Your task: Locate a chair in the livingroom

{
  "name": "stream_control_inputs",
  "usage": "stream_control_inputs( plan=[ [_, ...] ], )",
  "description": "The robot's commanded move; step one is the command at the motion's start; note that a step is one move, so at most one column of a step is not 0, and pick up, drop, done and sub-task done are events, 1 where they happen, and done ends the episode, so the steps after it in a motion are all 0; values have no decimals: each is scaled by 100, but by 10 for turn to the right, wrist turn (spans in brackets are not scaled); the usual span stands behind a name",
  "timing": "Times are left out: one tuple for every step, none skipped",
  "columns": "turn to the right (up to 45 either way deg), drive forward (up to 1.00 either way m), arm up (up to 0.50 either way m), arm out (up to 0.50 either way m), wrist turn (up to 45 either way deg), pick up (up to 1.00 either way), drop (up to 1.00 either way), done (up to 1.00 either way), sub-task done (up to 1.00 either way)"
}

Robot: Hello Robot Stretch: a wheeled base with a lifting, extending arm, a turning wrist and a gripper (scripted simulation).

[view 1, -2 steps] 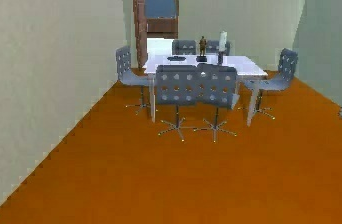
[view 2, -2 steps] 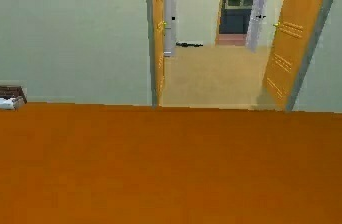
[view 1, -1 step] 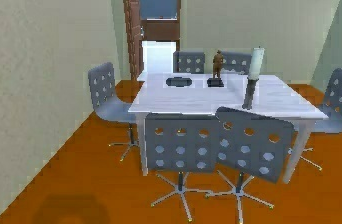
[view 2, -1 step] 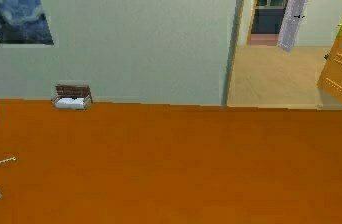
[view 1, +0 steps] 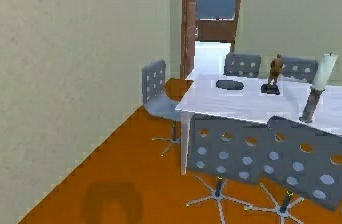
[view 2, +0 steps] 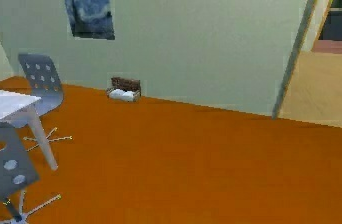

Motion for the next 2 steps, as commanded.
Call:
stream_control_inputs(
  plan=[
    [0,15,0,0,0,0,0,0,0],
    [0,0,0,0,0,0,0,100,0]
  ],
)
